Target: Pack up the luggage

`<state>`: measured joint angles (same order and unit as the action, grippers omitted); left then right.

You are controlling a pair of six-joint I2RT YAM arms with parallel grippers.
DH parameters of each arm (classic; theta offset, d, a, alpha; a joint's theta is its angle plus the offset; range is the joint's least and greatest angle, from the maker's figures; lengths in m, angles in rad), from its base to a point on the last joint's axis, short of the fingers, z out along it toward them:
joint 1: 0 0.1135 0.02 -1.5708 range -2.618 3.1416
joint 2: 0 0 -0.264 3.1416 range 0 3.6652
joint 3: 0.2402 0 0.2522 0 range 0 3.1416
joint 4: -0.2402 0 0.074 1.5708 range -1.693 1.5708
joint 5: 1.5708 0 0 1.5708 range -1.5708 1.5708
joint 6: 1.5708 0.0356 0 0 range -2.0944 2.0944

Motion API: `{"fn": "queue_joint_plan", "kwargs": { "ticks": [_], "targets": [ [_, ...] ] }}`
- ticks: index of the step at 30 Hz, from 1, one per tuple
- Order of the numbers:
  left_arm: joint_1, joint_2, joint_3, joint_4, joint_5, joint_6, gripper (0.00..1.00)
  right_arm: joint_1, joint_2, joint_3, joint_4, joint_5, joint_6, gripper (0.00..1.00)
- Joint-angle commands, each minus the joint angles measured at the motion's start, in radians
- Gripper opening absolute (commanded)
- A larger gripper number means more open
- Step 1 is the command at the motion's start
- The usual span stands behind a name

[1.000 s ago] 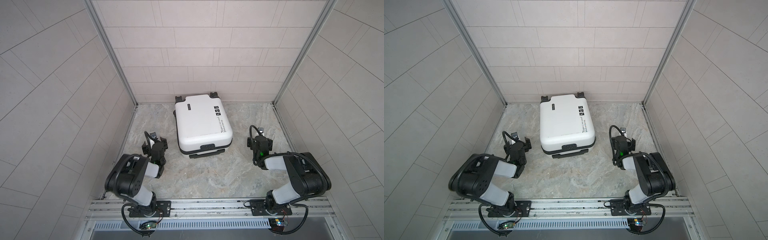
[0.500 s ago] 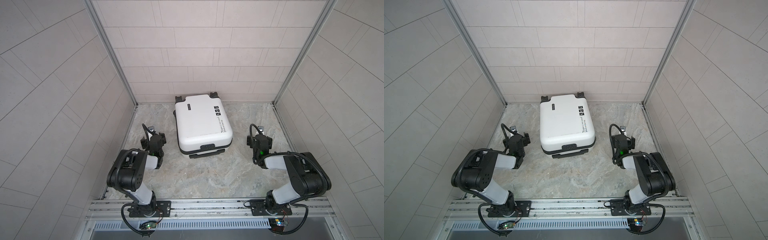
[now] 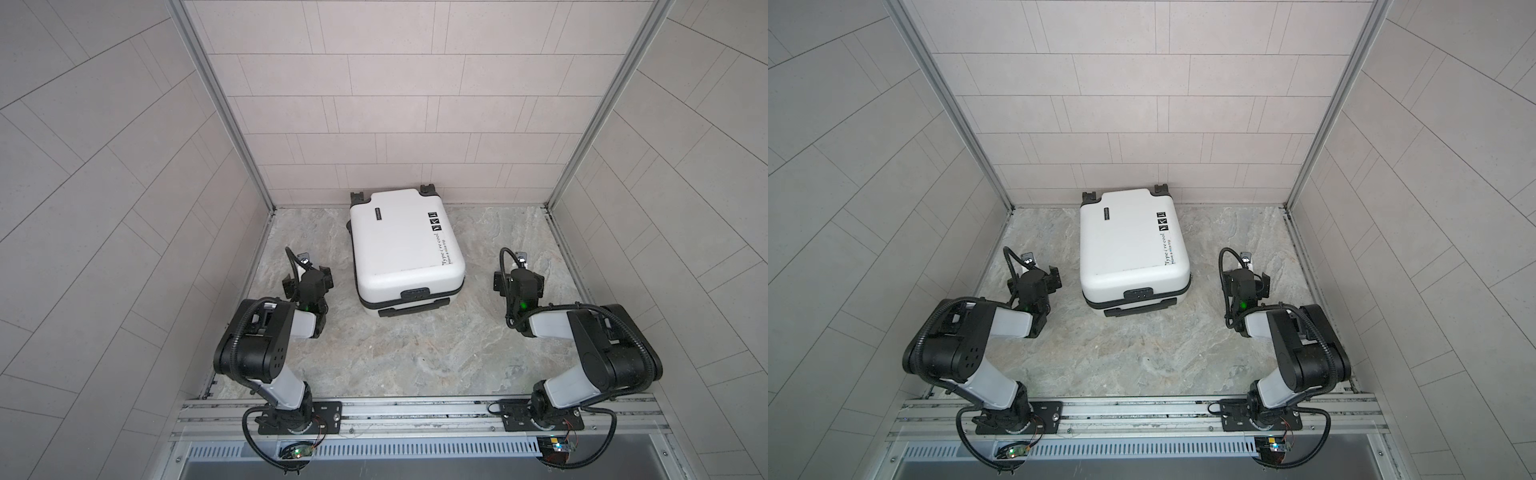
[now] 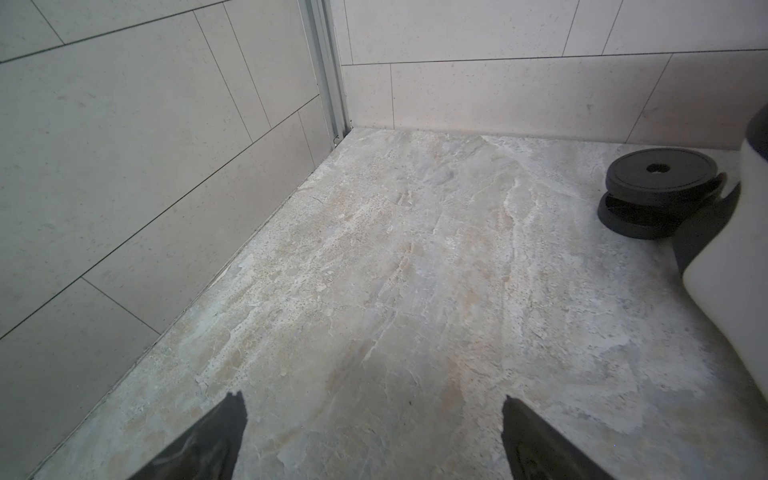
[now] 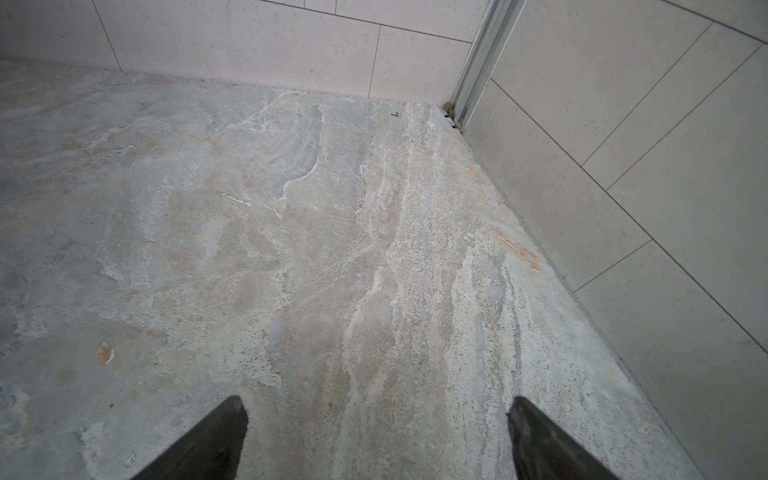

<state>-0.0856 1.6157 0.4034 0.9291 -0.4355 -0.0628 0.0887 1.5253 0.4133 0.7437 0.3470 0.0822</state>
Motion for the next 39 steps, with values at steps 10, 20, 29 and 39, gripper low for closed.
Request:
{"fn": "queue_joint_plan", "kwargs": {
  "ticks": [10,20,29,39],
  "targets": [
    [0.000,-0.020,-0.022,0.043,0.009,0.007,1.00,-0.004,-0.006,0.016,-0.004,0.003,-0.006,1.00],
    [0.000,-0.020,-0.019,0.039,0.009,0.007,1.00,-0.005,-0.006,0.017,-0.004,0.003,-0.006,1.00],
    [-0.001,-0.020,-0.017,0.034,0.007,0.008,1.00,-0.005,-0.006,0.016,-0.003,0.003,-0.006,1.00],
    [-0.004,-0.013,-0.004,0.014,0.004,0.011,1.00,-0.005,-0.006,0.015,-0.003,0.003,-0.006,1.00]
  ]
}}
